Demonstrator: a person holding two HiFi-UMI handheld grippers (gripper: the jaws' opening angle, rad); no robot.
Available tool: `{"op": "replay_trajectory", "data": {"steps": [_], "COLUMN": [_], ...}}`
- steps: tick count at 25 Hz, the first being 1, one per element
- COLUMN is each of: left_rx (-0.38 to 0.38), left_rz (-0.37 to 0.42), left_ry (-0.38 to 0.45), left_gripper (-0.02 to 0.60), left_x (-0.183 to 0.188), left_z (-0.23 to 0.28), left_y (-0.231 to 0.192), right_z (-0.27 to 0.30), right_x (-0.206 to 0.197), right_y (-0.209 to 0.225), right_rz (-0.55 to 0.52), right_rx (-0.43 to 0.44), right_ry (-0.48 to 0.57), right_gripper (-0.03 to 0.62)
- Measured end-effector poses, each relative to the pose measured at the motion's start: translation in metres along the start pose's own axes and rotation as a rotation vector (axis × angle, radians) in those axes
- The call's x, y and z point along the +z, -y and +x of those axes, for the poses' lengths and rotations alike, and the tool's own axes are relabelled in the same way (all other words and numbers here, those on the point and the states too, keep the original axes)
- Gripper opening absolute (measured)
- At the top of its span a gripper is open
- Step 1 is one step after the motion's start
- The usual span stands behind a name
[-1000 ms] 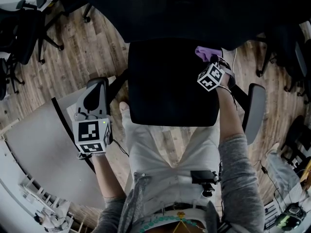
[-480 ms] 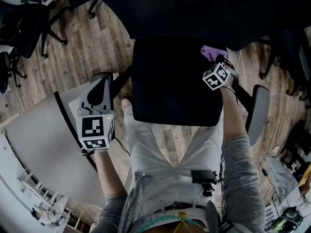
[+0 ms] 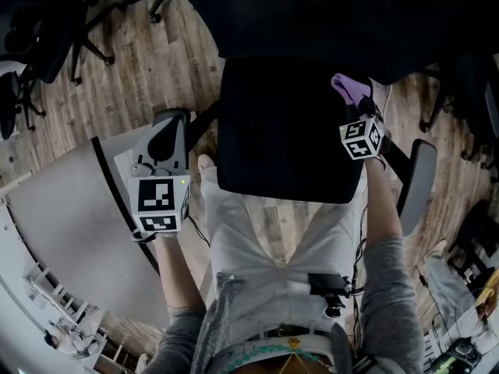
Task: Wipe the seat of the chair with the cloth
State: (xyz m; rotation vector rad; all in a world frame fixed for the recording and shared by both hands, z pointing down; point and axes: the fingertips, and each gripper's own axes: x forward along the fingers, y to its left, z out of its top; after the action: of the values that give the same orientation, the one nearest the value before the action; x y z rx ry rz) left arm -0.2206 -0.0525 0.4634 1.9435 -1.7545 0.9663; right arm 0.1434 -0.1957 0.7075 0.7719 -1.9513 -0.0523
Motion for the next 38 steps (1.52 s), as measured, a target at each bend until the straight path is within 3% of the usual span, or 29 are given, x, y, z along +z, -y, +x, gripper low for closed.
{"op": "replay_trajectory", "data": {"steps": [4, 13, 20, 30, 38], "left_rx": [0.001, 0.001, 0.001, 0.000, 0.000], "left_rz": [0.000, 0.000, -0.001, -0.001, -0.001], "left_ry": [0.000, 0.005, 0.009, 0.005, 0.003], "left_gripper": [0.008, 0.008, 0.008, 0.008, 0.008], "left_x": [-0.002, -0.005, -0.007, -0.006, -0.004], "left_z": [0.000, -0.002, -0.004, 0.000, 0.002], "left_y": [-0.001, -0.003, -0.002, -0.001, 0.001], "right_z": [-0.018, -0.047, -0.060, -0.043, 0.002], "right_x": [0.027, 0.096, 0.155, 0.201, 0.217], "right_y": [-0.003, -0.049, -0.111, -0.190, -0.244], "right_rz": [0.045, -0.046, -0.152, -0.237, -0.369], "right_rx": [0.014, 0.126, 0.235, 0.358, 0.388], "right_ry": [0.110, 0.272, 0.378, 0.417, 0.312], "right_gripper": [0.048, 0.048, 0.048, 0.048, 0.048]}}
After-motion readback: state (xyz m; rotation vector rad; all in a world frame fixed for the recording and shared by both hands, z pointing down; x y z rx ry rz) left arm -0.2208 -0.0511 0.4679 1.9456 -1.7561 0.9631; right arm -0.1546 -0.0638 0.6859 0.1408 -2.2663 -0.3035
